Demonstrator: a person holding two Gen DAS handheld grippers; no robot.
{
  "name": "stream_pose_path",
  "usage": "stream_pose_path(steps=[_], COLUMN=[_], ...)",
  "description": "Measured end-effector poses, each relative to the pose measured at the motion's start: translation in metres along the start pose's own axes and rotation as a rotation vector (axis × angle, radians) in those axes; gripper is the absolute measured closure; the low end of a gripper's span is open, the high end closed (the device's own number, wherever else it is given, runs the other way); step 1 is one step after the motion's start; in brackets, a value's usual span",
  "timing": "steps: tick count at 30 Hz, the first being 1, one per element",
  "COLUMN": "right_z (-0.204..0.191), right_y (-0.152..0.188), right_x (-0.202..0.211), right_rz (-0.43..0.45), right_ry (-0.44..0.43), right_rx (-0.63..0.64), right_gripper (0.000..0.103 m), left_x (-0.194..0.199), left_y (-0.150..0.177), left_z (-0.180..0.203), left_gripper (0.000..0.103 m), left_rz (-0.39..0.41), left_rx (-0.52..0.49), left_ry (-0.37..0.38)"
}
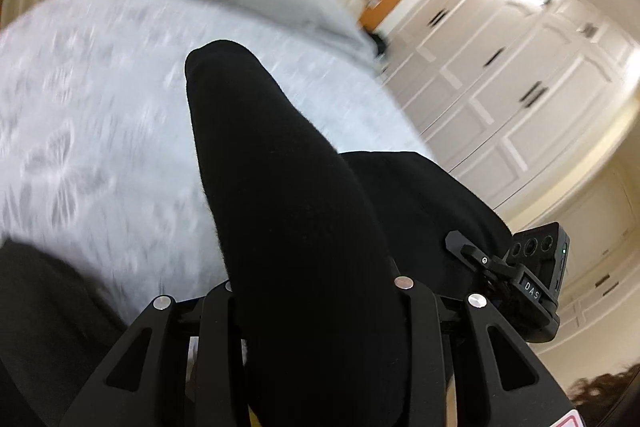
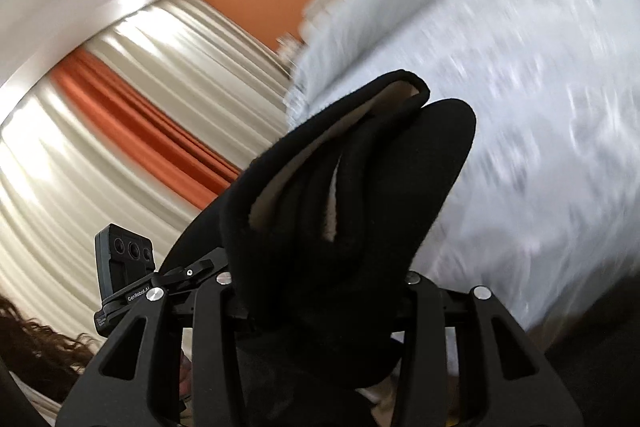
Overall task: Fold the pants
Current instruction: 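Lift the folded pants with both tools and carry them across the bed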
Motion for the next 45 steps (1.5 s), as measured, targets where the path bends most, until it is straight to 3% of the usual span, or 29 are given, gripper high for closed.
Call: stream_pose_path(steps=[11,15,18,23,31,39,45], right_z=[-0.075,-0.072,-0.052,0.008,0.115,0.216,0.287], right_y=[-0.174,-0.230,-0.266,-0.307,-0.335,-0.302,-0.257], right_x=[0.022,0.003,-0.022,-0.081,-0.199,-0.300,-0.358], right_rz=[0.306,0.371,0.394,0.390,0.319,0.196,0.102], right_ry=[-0.097,-0.115,-0.128,-0.123,-0.089,-0.023,0.027], right_rx=[0.320,0.377,0.368,0.323,0.208,0.120,0.051], right_gripper=[0.063,0.063,0.062,0.062,0.062,0.062,0.062], left_x=[0.091,0.096,0.078,0.016,-0.120,-0.245,-0.324], left_y=[-0.125,-0.171,-0.210,-0.281,-0.373,-0.417,-0.413], left_z=[0.143,0.173,0.177,0.156,0.094,0.002,-0.067], left_gripper=[0.072,0.072,0.071,0.070,0.070,0.070,0.070], left_rz=[0.409,0.545,0.592,0.576,0.528,0.451,0.379], left_rx=[-0.313,-0.386,-0.390,-0.315,-0.254,-0.189,-0.142], left_ry=[0.182,0.199,0.199,0.185,0.062,-0.054,-0.129])
Point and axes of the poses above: each gripper's, at about its wrist camera, not at the fingertips, and x roughly against the way its jaws point, z to its right, y to its underside, the point moved 9 cm from there along -x, roughly the way its jaws point, and after that the axes turned 14 degrees about x, right-handed, at the moved point
